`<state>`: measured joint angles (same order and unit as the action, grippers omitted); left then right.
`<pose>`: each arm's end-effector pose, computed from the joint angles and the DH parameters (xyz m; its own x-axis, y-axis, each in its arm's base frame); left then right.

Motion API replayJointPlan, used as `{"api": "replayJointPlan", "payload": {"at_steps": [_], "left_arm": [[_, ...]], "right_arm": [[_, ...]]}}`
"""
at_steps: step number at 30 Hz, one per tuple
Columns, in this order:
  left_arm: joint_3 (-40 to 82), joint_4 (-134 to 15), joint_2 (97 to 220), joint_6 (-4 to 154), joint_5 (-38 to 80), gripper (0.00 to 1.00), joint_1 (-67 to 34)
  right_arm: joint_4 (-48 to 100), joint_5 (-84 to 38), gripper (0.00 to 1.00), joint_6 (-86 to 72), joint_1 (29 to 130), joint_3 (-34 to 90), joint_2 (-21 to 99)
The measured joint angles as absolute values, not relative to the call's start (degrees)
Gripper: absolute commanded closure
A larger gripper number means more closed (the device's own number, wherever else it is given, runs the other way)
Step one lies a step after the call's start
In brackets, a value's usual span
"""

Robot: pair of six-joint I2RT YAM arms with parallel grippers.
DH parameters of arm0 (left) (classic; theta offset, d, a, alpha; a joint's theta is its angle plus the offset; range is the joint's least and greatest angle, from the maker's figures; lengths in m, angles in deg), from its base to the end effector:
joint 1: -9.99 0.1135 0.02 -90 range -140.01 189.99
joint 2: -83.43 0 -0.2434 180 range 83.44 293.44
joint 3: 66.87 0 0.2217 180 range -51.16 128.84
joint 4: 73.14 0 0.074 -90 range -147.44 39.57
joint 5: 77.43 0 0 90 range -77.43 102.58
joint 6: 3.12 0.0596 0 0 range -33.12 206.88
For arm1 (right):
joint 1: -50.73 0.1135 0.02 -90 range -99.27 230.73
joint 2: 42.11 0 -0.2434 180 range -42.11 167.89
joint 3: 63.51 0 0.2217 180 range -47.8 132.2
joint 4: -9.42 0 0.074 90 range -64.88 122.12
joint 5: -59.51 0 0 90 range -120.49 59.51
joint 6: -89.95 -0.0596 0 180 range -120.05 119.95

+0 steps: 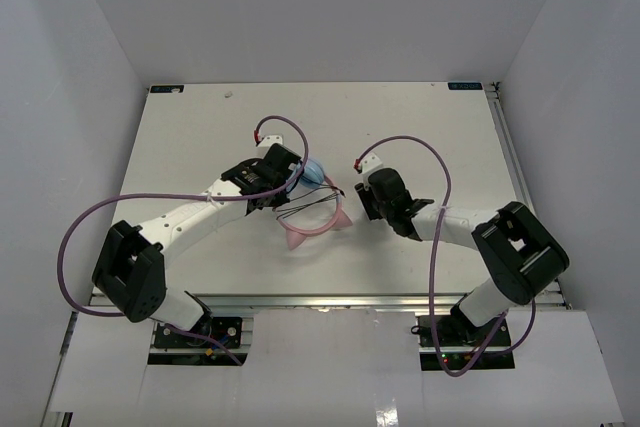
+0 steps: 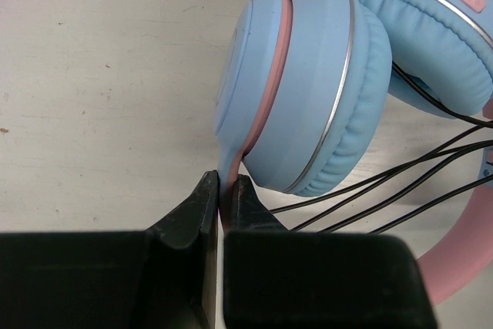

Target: Wrap the headphones

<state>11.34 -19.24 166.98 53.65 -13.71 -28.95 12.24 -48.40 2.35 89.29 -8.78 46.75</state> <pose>0.2333 -0.1546 0.2252 -0.7714 -0.0084 -0.6363 -0.0422 0.9984 0.0380 0.2485 0.1746 0.1539 -0.4528 -0.4119 -0.7907 -0.4203 0.8808 -0.2182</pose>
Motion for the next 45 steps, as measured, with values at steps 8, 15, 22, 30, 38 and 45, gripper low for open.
{"api": "replayJointPlan", "payload": {"at_steps": [8, 15, 22, 30, 38, 45], "left_arm": [[11.3, -19.1, 167.0, 53.9, -13.7, 1.00, -28.9], [11.3, -21.0, 167.2, 54.4, -13.7, 1.00, -28.9], [11.3, -25.3, 169.8, 54.3, -13.0, 1.00, -27.1], [11.3, -27.7, 171.9, 53.8, -10.7, 1.00, -18.8], [10.7, -33.2, 171.5, 52.4, -5.3, 1.00, -7.4], [7.7, -36.7, 170.9, 50.3, -3.2, 1.00, -1.6]], "right_arm": [[13.3, -48.5, 0.63, 0.7, 88.5, -11.0, 40.6], [13.7, -47.2, 0.62, -1.8, 88.3, -11.7, 34.1], [14.3, -46.8, 0.62, -3.2, 88.3, -14.0, 31.2], [14.6, -46.8, 0.61, -4.2, 88.3, -15.3, 29.1], [14.3, -46.7, 0.61, -4.2, 88.3, -16.2, 28.6], [14.3, -46.5, 0.61, -4.2, 88.3, -16.2, 29.2]]}}
